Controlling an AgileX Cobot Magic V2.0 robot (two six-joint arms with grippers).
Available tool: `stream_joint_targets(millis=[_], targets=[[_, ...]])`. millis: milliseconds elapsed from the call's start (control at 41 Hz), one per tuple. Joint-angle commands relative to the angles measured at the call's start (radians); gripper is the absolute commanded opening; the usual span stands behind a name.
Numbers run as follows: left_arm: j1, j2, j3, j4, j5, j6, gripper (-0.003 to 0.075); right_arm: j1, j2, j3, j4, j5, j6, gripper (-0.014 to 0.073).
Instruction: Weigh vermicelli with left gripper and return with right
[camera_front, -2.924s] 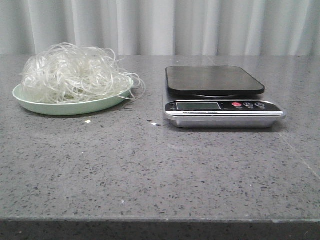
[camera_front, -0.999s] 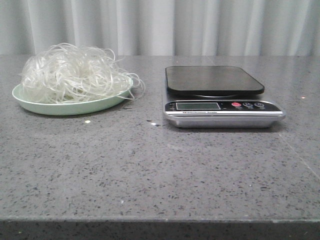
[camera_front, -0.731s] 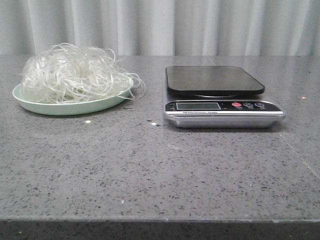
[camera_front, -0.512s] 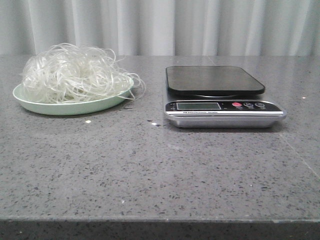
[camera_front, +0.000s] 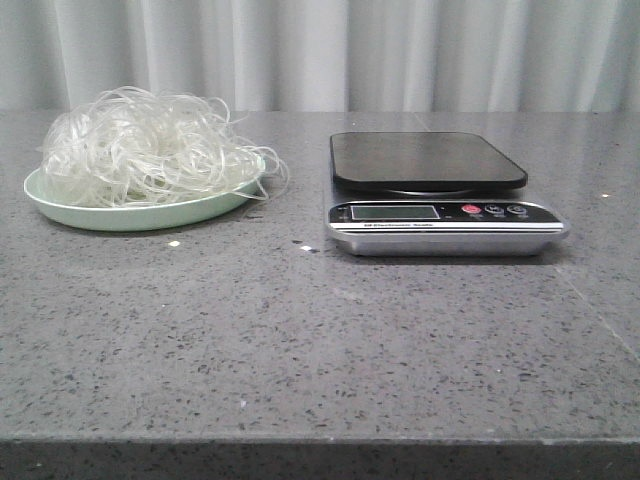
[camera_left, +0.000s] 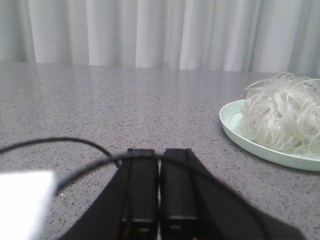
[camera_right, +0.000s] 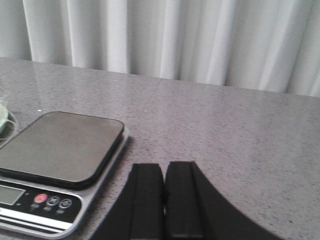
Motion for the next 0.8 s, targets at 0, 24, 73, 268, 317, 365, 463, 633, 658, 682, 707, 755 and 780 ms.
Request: stream_joint_targets(millis=[0, 24, 73, 268, 317, 365, 463, 633, 658, 682, 707, 755, 780], targets=[[0.001, -0.022, 0.008, -0.001, -0.077, -0.009, 0.0137, -0.052, -0.002, -0.028, 0.006, -0.037, 0.001, 0.0151], [0.001, -0.022, 0.008, -0.001, -0.077, -0.009, 0.0137, -0.066, -0.009, -0.028, 0.006, -0.027, 0.003, 0.0151], [0.001, -0.022, 0.008, -0.001, -0.077, -0.009, 0.0137, -0.098, -0.029, -0.025, 0.006, 0.008, 0.003, 0.0151], [0.001, -0.022, 0.008, -0.001, -0.077, -0.009, 0.0137, -0.188, -0.162, 0.074, 0.006, 0.009, 0.025, 0.0151], [0.001, -0.022, 0.008, -0.001, -0.077, -0.009, 0.0137, -0.191, -0.201, 0.119, 0.005, -0.010, 0.050, 0.0151], [0.001, -0.022, 0.008, -0.001, -0.077, -0.009, 0.0137, -0.191, -0.240, 0.163, 0.005, -0.019, 0.066, 0.0151], [0.001, -0.022, 0.008, -0.001, -0.077, -0.009, 0.0137, -0.191, -0.308, 0.222, -0.014, -0.024, 0.068, 0.0151], [0.001, -0.021, 0.008, -0.001, -0.077, -0.009, 0.0137, -0.192, -0.422, 0.303, -0.117, -0.051, 0.167, 0.0151], [0.001, -0.021, 0.008, -0.001, -0.077, -0.009, 0.0137, -0.192, -0.416, 0.300, -0.141, -0.027, 0.199, 0.0151], [0.001, -0.021, 0.008, -0.001, -0.077, -0.009, 0.0137, -0.193, -0.416, 0.300, -0.154, -0.022, 0.219, 0.0151], [0.001, -0.021, 0.008, -0.001, -0.077, -0.009, 0.0137, -0.193, -0.420, 0.300, -0.174, -0.015, 0.238, 0.0151], [0.001, -0.021, 0.008, -0.001, -0.077, -0.009, 0.0137, -0.193, -0.422, 0.300, -0.203, -0.010, 0.263, 0.0151], [0.001, -0.021, 0.008, -0.001, -0.077, -0.009, 0.0137, -0.193, -0.422, 0.300, -0.206, -0.010, 0.264, 0.0151]])
